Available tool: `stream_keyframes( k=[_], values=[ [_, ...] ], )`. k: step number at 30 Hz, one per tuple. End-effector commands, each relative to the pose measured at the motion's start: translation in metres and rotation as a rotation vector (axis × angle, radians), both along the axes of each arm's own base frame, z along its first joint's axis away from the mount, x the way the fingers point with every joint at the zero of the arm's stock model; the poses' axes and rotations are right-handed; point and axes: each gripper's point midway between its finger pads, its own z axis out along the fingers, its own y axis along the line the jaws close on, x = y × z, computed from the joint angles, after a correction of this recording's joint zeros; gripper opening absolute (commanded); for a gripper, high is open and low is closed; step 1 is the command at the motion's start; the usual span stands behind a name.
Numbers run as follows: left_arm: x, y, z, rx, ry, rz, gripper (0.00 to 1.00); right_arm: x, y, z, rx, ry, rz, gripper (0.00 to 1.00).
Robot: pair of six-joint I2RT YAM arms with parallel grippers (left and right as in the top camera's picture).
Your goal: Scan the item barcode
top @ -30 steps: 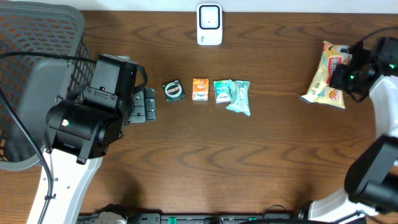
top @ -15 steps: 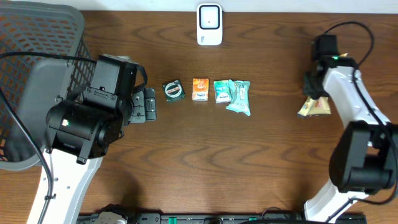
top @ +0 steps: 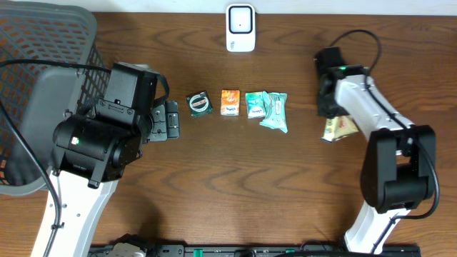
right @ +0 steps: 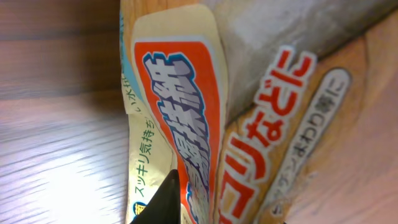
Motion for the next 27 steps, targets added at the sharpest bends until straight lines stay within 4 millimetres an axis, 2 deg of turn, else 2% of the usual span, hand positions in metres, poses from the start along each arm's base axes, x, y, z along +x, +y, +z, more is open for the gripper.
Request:
stream_keyframes(
  k=[1,4,6,7,9,13,16,22,24,27],
  values=[
    [0.002,0.004,0.002,0.019,-0.004,0.006,0.98,0.006,0.031,0.002,0.037,-0.020,0.053,0.22],
    [0.002,0.004,0.002,0.019,-0.004,0.006,0.98,0.008,0.052,0.004,0.046,-0.033,0.103,0.30],
    [0.002,0.004,0.002,0.019,-0.004,0.006,0.98,0.010,0.065,0.008,0.049,-0.044,0.132,0.30],
    [0.002,0.004,0.002,0.019,-0.004,0.006,0.98,0.012,0.072,0.010,0.052,-0.052,0.146,0.24],
    [0.002,0.004,0.002,0.019,-0.004,0.006,0.98,0.015,0.081,0.014,0.056,-0.069,0.166,0.01],
    [0.002,0.004,0.002,0.019,-0.004,0.006,0.98,0.023,0.090,0.022,0.055,-0.098,0.195,0.01],
    [0.002,0.004,0.002,0.019,-0.004,0.006,0.98,0.025,0.071,0.030,-0.061,-0.110,0.182,0.01],
    [0.002,0.004,0.002,0.019,-0.004,0.006,0.98,0.019,0.014,0.063,-0.397,-0.110,0.116,0.01],
    [0.002,0.004,0.002,0.019,-0.004,0.006,0.98,0.019,0.002,0.066,-0.420,-0.108,0.091,0.01],
    [0.002,0.004,0.002,0.019,-0.004,0.006,0.98,0.020,-0.012,0.056,-0.366,-0.105,0.047,0.01]
  ],
)
